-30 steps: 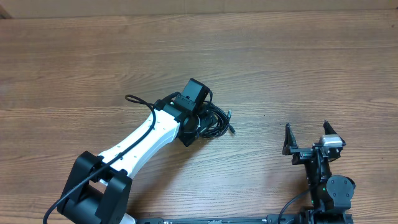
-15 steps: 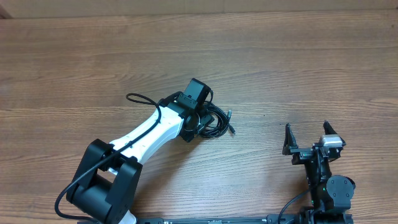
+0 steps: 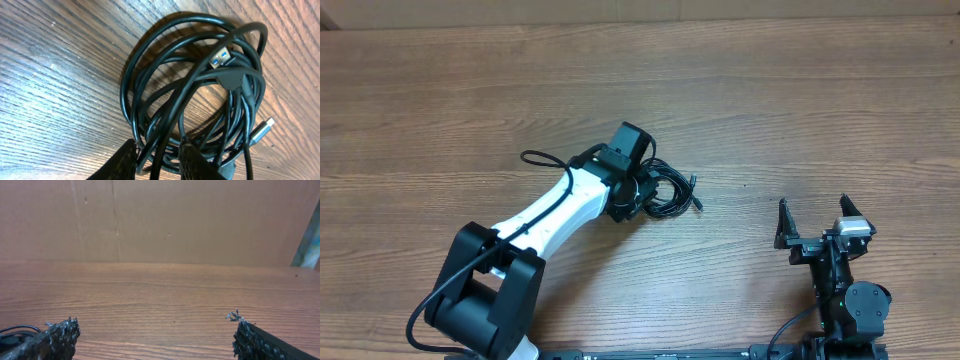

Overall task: Untangle cables
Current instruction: 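Close the left gripper on one strand of the cable bundle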

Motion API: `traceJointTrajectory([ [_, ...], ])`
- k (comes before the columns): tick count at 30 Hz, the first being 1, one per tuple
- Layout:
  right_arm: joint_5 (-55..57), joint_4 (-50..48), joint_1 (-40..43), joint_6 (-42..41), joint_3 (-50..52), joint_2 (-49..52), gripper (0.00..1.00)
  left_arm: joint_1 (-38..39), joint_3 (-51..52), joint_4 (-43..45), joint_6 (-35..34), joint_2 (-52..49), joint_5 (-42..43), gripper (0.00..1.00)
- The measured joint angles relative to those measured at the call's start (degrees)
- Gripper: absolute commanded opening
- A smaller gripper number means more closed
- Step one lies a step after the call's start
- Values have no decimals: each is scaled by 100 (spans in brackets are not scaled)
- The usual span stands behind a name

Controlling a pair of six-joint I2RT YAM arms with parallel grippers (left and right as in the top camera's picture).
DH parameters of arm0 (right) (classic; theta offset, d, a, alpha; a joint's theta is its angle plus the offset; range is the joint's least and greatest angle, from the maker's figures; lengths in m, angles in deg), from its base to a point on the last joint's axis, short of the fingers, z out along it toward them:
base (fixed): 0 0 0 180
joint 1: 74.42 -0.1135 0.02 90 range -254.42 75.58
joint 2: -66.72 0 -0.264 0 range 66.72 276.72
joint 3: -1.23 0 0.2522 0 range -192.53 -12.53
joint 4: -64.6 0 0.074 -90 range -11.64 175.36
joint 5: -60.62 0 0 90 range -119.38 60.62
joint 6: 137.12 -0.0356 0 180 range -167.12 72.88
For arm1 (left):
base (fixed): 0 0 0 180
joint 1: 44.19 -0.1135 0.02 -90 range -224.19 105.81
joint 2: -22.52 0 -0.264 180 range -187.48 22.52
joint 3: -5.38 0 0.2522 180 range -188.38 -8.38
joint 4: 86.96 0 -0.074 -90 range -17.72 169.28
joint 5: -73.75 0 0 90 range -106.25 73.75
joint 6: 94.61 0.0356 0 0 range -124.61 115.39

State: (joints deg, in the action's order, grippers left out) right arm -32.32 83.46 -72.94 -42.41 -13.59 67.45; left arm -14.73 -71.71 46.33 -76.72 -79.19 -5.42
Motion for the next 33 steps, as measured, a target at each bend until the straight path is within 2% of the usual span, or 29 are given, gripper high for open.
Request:
traceJointTrajectory([
  [3,2,2,-2,0,0,0,100,-166,0,4,0,0,308,38],
  [11,0,0,0,2,0,0,100,-507,0,7,4,0,1154,37],
  [13,0,2,-2,2,0,0,100,-507,0,0,4,0,1303,34],
  [20,-2,4,0,2,0,0,100,-398,0,-4,4,0,1451,36],
  [25,2,0,-2,0,0,0,100,-354,0,-17,4,0,1447,22],
  [30,0,0,-2,2,0,0,100,-356,0,-26,7,0,1388,20],
  [33,0,2,0,2,0,0,100,-356,0,-55,7,0,1377,13],
])
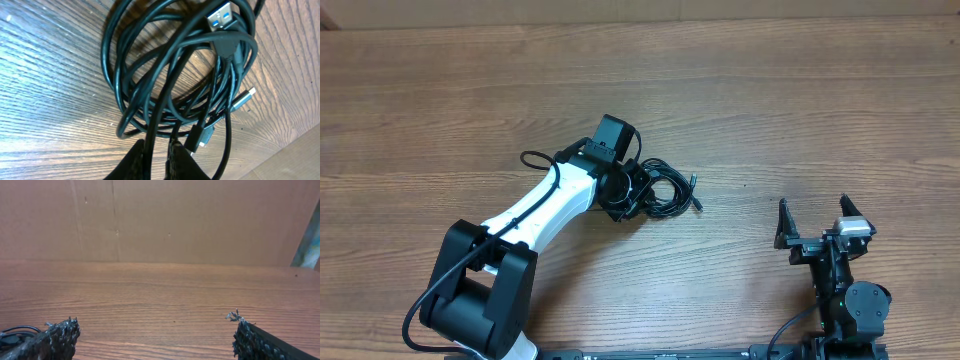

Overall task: Untangle cables
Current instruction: 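Close the left gripper on one strand of the cable bundle, then lift the grasped cable strand upward with the left gripper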

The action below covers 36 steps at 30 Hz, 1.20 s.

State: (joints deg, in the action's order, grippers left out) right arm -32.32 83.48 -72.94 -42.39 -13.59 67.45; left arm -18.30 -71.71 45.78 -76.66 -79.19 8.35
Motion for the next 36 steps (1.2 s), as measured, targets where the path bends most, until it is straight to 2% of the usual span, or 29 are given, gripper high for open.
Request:
traceJointTrajectory([
  [2,0,-2,0,-2,0,0,100,0,0,-13,-15,0,-7,4],
  [13,0,-2,0,0,0,0,100,-166,-125,-9,245,0,433,4],
  [20,0,-7,0,-2,0,0,100,-216,-1093,-942,758,7,439,4],
  [27,2,-4,0,2,0,0,100,-229,-2511,-2190,1274,437,-343,4],
  [32,0,0,-2,0,0,0,100,-232,-3473,-2420,1884,1067,-734,4],
  [36,0,-2,0,-2,0,0,100,-225,-3751,-2516,2496,1602,-894,4],
])
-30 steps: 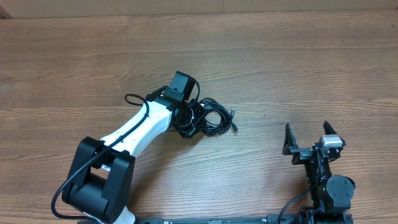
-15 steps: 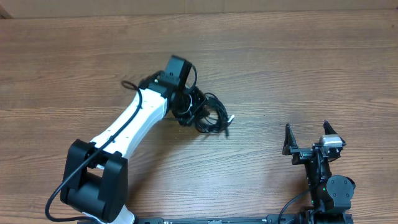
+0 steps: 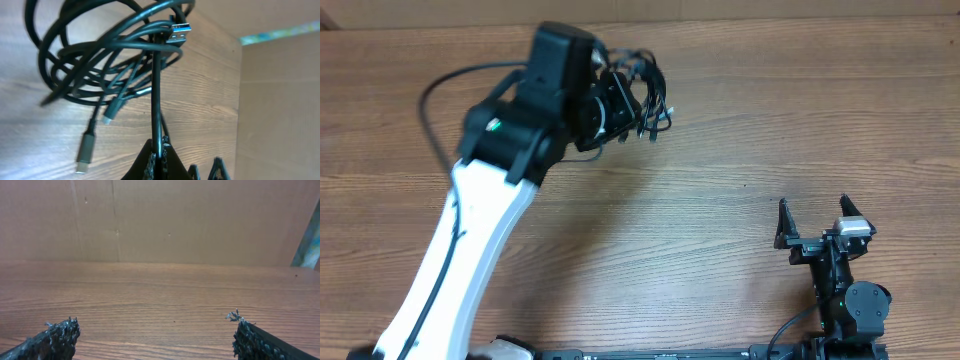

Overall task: Untangle cables
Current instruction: 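Lift the grasped cable strand upward with the left gripper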

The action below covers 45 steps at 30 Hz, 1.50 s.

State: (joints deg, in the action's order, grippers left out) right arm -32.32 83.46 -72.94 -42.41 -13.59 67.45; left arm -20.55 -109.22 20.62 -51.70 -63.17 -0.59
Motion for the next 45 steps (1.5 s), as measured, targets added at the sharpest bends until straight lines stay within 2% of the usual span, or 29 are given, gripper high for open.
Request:
traceJointTrajectory([
  [3,0,0,0,0,0,0,100,63,-39,-459,365,179,-354,4],
  [6,0,0,0,0,0,0,100,227,48,-1069,516,94,-1143,4],
  [10,0,0,0,2,0,0,100,369,579,-1237,562,-369,-1768,4],
  [15,0,2,0,0,0,0,100,376,835,-1178,966,-1161,-1637,4],
  [18,0,0,0,0,0,0,100,376,728,-1193,1233,-1196,-1410,4],
  [25,0,2,-2,2,0,0,100,378,-855,-1427,2017,-1012,-984,4],
  [30,2,2,0,4,0,0,100,455,-1034,-2079,1832,-601,-1598,4],
  [34,0,0,0,2,0,0,100,546,-352,-2105,1545,-658,-1891,4],
  [38,2,2,0,2,0,0,100,540,122,-2050,1532,-1180,-1637,4],
  [42,2,-2,-2,0,0,0,100,367,98,-1784,1945,-1364,-588,4],
  [45,0,0,-2,0,0,0,100,125,-426,-1827,2229,-1364,326,4],
])
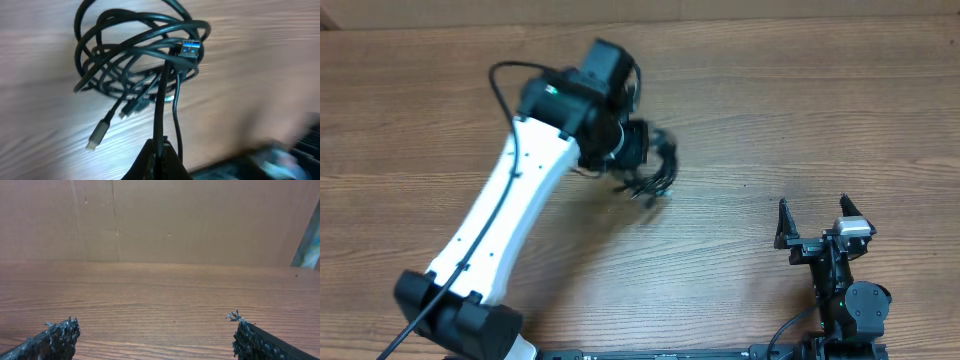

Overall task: Untangle cables
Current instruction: 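Lift the grasped cable strand upward with the left gripper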

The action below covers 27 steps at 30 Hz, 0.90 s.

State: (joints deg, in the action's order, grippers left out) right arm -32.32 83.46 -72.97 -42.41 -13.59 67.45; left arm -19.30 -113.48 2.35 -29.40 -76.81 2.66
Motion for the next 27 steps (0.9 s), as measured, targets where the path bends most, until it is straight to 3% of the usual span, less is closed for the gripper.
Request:
traceJointTrajectory([
  [4,0,2,2,2,0,0,100,-326,-922,-184,144,72,420,4],
  [8,0,2,2,0,0,0,100,-225,-1126,-874,-160,293,-774,4],
  [12,0,0,2,2,0,0,100,273,-380,-1246,-796,337,-2221,4],
  [16,2,2,2,-2,0,0,100,546,334,-1080,-1036,4,-2649,4],
  [20,0,0,2,0,0,0,100,407,348,-647,-846,-186,-1884,4],
  [25,0,0,2,0,0,0,100,-365,-186,-11,-179,-184,544,4],
  [27,2,2,0,2,0,0,100,-678,-299,22,-68,-173,1113,4],
])
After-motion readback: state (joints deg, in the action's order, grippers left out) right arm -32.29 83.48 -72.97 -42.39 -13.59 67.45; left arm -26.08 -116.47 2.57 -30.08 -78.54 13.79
